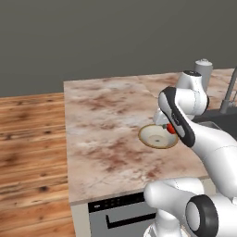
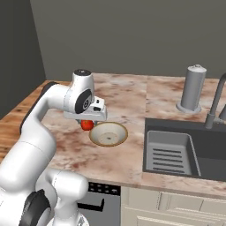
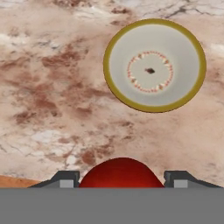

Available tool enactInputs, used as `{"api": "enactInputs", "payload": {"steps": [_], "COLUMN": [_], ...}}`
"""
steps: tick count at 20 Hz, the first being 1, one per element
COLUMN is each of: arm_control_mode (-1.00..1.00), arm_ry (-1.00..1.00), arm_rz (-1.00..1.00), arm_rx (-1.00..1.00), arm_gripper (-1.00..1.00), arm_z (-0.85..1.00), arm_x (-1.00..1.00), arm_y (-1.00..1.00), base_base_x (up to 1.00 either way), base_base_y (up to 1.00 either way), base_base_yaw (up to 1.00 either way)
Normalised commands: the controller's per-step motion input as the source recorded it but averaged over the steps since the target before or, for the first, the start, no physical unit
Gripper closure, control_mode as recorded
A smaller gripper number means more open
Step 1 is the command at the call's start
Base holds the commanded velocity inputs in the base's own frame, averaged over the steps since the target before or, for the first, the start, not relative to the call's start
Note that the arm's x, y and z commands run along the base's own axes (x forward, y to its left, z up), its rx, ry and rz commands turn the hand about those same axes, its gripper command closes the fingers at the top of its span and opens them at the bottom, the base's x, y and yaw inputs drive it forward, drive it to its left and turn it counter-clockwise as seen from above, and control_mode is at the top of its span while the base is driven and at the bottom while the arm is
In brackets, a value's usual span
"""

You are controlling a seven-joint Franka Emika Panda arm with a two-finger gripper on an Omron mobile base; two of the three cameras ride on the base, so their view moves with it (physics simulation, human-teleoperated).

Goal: Pick the avocados from the cabinet and place them in one bowl. Pick the tomato from the sink and place it in the other bowl.

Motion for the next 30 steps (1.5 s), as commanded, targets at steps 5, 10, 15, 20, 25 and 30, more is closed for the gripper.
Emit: {"api": "enactInputs", "payload": {"steps": [5, 10, 15, 20, 25, 30], "arm_control_mode": [-1.00, -1.00, -1.00, -1.00, -1.00, -1.00], "arm_ry": [0.01, 0.25, 0.31, 0.14, 0.01, 0.00], "arm_rz": [0.00, 0.00, 0.00, -0.01, -0.03, -0.07], "arm_rx": [0.00, 0.00, -0.05, -0.03, 0.00, 0.00], "arm_gripper": [1.00, 1.00, 1.00, 1.00, 1.00, 1.00], "arm_z": [0.00, 0.01, 0.00, -0.01, -0.39, -0.48], "arm_x": [0.03, 0.59, 0.76, 0.52, 0.42, 0.50], "arm_y": [0.00, 0.00, -0.03, -0.09, 0.00, 0.00], "base_base_x": [0.00, 0.00, 0.00, 0.00, 0.00, 0.00], "base_base_y": [0.00, 0.00, 0.00, 0.00, 0.00, 0.00], "base_base_yaw": [0.00, 0.00, 0.00, 0.00, 0.00, 0.00]}}
